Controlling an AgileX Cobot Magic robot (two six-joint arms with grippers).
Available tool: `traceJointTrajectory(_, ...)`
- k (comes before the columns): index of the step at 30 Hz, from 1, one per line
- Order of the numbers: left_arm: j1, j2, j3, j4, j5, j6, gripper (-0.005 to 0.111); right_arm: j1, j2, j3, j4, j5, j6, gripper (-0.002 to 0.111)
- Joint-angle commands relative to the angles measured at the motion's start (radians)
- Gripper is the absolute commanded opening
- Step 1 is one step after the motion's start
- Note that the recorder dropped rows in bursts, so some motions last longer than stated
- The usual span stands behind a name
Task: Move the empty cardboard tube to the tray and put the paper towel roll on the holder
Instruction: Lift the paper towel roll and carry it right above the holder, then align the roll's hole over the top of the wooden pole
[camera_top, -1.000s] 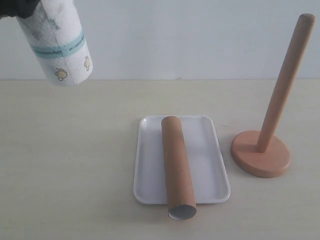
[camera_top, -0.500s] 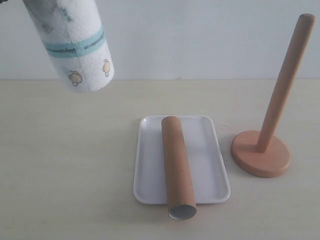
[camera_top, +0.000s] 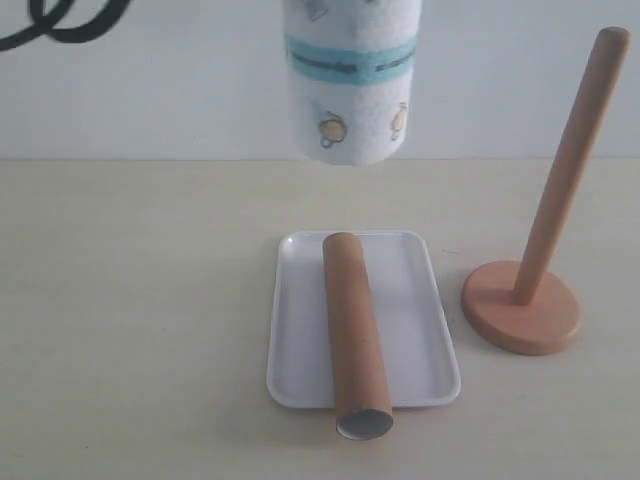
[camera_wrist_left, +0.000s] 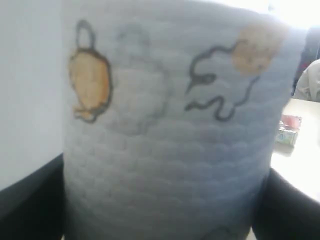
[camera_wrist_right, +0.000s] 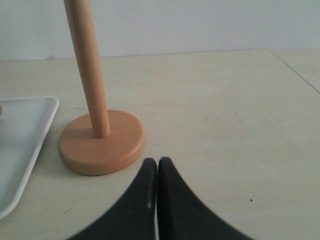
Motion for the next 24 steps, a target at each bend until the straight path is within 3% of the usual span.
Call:
traceJointTrajectory(1,-0.09,0.108,-0.183,-0.012,0.014,-0.027,0.004,-0.005,-0.005,-0.001,0.001,-0.002,0.0,0.0)
traceJointTrajectory(7,-0.188,0.28,-0.487,-0.012,0.157,-0.027,0.004,-0.005,-0.005,-0.001,0.001,-0.002,0.0,0.0)
traceJointTrajectory(13,-0.188,0.439,-0.733,-0.012,0.207,-0.11,0.004,-0.005,-0.005,-0.001,0.001,-0.002,0.0,0.0)
traceJointTrajectory(24,-0.199,0.555,-0.856,-0.012,0.193,-0.118,0.004,-0.005,-0.005,-0.001,0.001,-0.002,0.0,0.0)
